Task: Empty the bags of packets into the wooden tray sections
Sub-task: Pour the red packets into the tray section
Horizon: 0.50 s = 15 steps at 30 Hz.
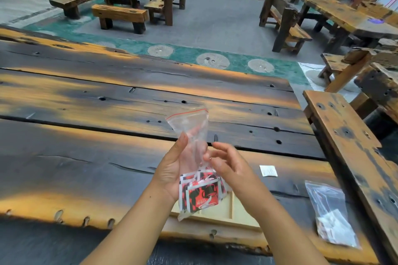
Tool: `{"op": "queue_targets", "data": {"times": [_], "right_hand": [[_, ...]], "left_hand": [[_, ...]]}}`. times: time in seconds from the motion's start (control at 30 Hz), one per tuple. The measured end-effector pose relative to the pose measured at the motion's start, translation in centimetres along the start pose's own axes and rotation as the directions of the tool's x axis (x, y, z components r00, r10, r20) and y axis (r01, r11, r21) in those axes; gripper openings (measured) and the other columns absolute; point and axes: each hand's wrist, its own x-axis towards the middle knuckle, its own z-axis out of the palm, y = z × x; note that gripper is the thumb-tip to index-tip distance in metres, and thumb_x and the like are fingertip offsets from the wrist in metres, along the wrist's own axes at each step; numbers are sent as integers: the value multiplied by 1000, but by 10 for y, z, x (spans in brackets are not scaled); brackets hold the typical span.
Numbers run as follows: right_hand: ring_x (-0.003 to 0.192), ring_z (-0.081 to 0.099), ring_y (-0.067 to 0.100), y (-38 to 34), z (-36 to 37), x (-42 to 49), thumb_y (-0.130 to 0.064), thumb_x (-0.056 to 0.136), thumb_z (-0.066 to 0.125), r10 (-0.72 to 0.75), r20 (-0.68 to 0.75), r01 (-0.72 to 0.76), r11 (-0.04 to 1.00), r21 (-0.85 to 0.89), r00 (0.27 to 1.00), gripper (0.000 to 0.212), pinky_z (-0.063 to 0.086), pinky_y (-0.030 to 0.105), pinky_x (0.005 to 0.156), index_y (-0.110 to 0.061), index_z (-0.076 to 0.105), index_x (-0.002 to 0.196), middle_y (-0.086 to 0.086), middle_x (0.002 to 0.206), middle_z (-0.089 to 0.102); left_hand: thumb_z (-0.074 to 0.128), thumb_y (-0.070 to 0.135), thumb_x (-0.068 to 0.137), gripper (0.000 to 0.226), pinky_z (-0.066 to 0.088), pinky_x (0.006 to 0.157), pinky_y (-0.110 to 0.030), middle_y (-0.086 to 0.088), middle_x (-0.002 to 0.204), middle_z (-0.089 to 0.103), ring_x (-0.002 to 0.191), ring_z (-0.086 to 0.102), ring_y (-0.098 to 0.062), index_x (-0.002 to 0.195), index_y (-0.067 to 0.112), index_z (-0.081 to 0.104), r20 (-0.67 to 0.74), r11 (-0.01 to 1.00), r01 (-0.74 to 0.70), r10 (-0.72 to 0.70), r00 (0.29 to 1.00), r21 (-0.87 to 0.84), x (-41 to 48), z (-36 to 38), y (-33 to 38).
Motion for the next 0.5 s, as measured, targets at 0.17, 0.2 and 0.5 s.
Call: {"op": "queue_targets", "data": {"times": [0.17, 0.2, 0.5], "right_hand": [[120, 65, 23, 34, -3, -13, -48, 74, 80, 94, 280, -184, 932, 312, 955, 74, 55, 35, 97, -22, 52, 138, 3, 128, 70], [118, 66, 28, 39, -3, -14, -41, 77, 80, 103, 303, -207, 920, 334, 947, 67, 54, 41, 99, -17, 56, 135, 9, 127, 70], [86, 74, 22, 69, -5, -38, -23, 91, 71, 289, 260, -366, 870, 329, 921, 26, 62, 38, 73, -8, 69, 112, 15, 103, 77]], "left_hand": [[83, 37, 75, 76, 54, 73, -37, -8, 77, 62, 70, 64, -21, 139, 14, 51, -75, 1000, 6, -5, 997, 5, 3, -7, -17], [82, 38, 76, 76, 54, 73, -37, -8, 78, 63, 71, 64, -22, 140, 14, 49, -89, 1000, 9, -7, 996, 16, 3, -8, -21], [89, 48, 61, 78, 56, 90, -44, -16, 102, 73, 88, 72, -28, 119, 1, 67, -355, 997, 67, -53, 933, 26, -14, -44, -53]]}}
